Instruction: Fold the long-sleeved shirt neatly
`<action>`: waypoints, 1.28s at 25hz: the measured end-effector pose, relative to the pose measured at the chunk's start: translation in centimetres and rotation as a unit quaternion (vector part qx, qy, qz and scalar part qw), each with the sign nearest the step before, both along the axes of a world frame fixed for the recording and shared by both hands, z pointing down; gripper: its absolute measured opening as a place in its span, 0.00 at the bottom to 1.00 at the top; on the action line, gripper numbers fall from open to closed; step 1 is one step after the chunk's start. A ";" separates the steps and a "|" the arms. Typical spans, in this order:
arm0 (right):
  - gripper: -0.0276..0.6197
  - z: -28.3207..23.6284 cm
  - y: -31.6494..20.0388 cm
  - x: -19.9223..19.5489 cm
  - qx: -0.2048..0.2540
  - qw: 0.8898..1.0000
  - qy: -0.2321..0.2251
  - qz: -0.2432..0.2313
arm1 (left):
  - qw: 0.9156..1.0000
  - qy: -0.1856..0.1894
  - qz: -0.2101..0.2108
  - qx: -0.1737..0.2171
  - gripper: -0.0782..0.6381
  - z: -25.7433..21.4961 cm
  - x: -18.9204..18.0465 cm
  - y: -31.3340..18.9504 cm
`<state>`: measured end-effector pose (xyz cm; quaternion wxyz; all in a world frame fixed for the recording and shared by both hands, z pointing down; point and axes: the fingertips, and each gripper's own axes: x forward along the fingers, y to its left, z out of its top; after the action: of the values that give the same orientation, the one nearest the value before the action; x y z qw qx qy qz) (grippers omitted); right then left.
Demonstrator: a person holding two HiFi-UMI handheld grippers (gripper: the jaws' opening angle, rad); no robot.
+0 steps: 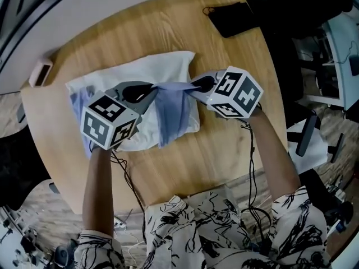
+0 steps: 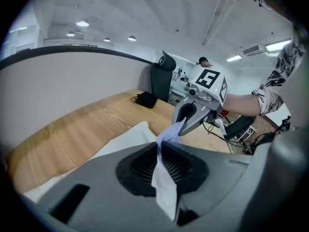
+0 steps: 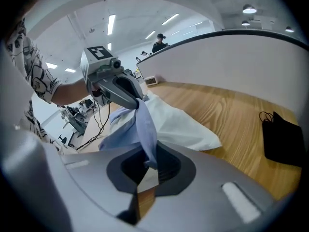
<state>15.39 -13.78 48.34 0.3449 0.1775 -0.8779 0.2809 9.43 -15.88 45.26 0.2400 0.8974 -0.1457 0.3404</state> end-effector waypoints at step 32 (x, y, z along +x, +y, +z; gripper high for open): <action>0.14 3.6 -6.2 -2.9 0.100 0.995 0.012 0.004 | 0.999 0.026 0.015 -0.029 0.23 6.3 -1.6 -2.9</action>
<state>12.49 -19.97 51.97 0.3345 0.2176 -0.8968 0.1909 7.87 -18.83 51.53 0.2645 0.9008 -0.1156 0.3245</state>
